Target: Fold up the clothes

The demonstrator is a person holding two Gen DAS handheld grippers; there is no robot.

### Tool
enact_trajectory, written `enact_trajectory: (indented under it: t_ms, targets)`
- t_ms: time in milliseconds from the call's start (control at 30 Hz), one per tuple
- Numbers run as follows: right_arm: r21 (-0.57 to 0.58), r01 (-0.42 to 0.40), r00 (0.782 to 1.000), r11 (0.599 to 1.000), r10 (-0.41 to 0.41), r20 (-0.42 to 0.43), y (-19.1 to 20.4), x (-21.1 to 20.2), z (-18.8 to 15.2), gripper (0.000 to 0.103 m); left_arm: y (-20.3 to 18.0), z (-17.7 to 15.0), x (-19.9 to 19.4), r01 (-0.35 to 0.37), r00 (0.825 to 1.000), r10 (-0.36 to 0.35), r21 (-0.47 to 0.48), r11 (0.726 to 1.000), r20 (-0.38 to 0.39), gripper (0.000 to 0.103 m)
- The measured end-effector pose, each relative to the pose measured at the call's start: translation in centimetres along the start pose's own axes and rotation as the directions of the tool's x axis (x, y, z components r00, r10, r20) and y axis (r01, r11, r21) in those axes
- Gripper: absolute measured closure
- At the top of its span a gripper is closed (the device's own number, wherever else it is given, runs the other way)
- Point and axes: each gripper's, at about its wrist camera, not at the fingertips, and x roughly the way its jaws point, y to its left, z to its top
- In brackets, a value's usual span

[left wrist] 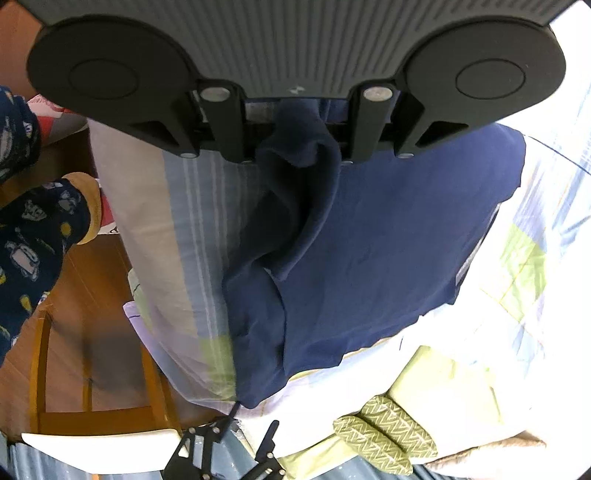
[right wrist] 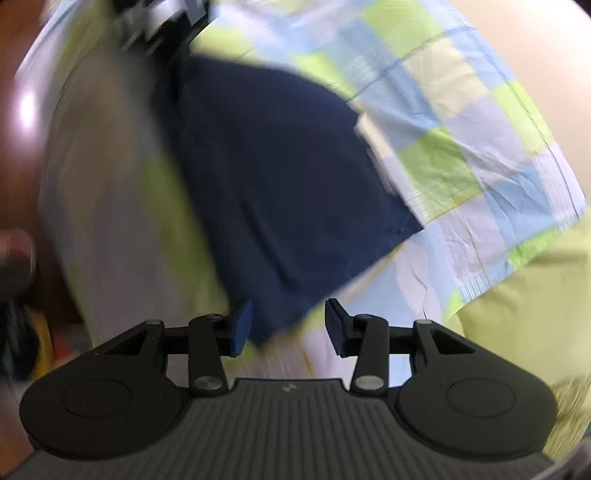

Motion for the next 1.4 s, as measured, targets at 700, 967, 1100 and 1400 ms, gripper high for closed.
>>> enact_trajectory:
  t_ms: [700, 967, 1100, 1400]
  targets:
    - [-0.306, -0.050, 0.941, 0.951, 0.148, 0.304, -2.6, 4.7, -3.1, 0.069, 0.9, 0.6, 1.0, 0.026, 0.998, -0.032, -0.093, 0.995, -0.061, 0.081]
    - [-0.247, -0.357, 0.865, 0.901, 0.419, 0.276, -5.9, 6.4, -1.7, 0.100, 5.2, 1.9, 0.1, 0.103, 0.988, -0.133, -0.303, 0.947, -0.080, 0.088]
    - [0.019, -0.519, 0.813, 0.855, 0.486, 0.320, -12.9, 6.7, -1.3, 0.100, 9.0, 2.7, -0.8, 0.108, 0.986, -0.151, -0.420, 0.901, -0.070, 0.088]
    - [0.391, -0.513, 0.854, 0.764, 0.406, 0.326, -28.2, 14.9, 2.8, 0.100, 26.3, 1.4, 2.1, -0.033, 0.996, -0.044, -0.760, 0.649, -0.080, 0.088]
